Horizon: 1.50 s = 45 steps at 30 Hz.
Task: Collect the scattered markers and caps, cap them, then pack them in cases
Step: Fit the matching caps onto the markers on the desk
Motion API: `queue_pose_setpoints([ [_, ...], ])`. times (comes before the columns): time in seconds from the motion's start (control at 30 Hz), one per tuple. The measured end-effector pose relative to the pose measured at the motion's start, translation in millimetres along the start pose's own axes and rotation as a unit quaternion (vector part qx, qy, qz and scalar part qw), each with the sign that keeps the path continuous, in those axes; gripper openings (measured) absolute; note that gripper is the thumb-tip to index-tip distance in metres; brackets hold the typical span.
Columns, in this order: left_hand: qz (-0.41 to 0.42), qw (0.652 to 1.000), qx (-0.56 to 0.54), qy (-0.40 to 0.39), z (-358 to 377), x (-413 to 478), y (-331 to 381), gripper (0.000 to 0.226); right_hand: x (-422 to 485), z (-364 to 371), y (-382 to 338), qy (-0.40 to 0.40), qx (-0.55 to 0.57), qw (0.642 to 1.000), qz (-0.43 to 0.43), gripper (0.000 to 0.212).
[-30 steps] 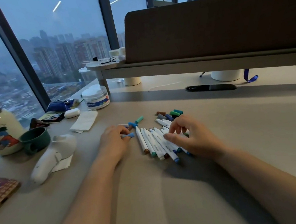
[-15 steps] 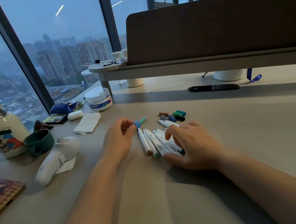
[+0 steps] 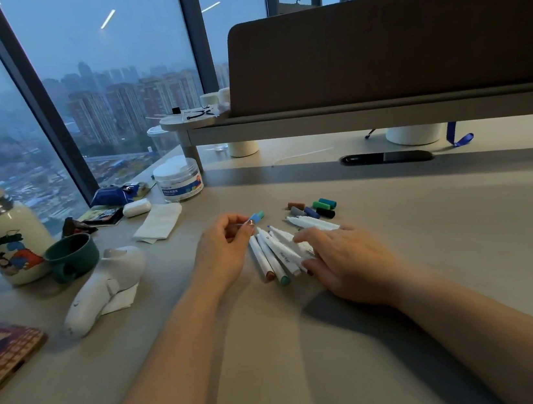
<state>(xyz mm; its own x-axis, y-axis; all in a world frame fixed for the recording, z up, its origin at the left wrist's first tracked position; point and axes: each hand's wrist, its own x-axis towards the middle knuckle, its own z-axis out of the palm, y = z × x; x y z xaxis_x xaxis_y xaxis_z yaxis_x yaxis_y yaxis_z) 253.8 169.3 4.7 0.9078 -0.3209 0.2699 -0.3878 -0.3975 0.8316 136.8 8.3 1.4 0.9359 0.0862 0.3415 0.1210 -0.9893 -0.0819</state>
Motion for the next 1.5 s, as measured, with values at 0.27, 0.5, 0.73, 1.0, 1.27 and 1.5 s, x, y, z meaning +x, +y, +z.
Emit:
queue_pose_setpoints([
  [0.27,0.002,0.992,-0.126,-0.032,-1.7,1.9,-5.0,0.019,5.8,18.7,13.2,0.203,0.232,0.948,0.074,0.028],
  [0.5,0.026,0.984,-0.172,-0.047,2.5,0.8,-3.5,0.028,7.5,15.9,21.4,0.231,0.264,0.93,0.113,0.018],
  [0.73,0.036,0.983,-0.177,-0.036,3.6,0.7,-2.2,0.028,8.3,17.8,22.5,0.237,0.267,0.929,0.099,0.017],
  [1.0,0.054,0.984,-0.166,-0.044,3.3,-2.3,1.7,0.025,8.9,20.9,21.9,0.228,0.255,0.936,0.087,0.018],
  [1.27,0.052,0.983,-0.167,-0.049,5.3,-9.0,11.0,0.015,6.6,18.3,18.3,0.241,0.273,0.928,0.083,0.013],
  [1.5,0.063,0.983,-0.167,-0.036,8.1,-11.5,17.2,0.013,6.8,12.0,9.7,0.262,0.305,0.911,0.088,0.009],
])
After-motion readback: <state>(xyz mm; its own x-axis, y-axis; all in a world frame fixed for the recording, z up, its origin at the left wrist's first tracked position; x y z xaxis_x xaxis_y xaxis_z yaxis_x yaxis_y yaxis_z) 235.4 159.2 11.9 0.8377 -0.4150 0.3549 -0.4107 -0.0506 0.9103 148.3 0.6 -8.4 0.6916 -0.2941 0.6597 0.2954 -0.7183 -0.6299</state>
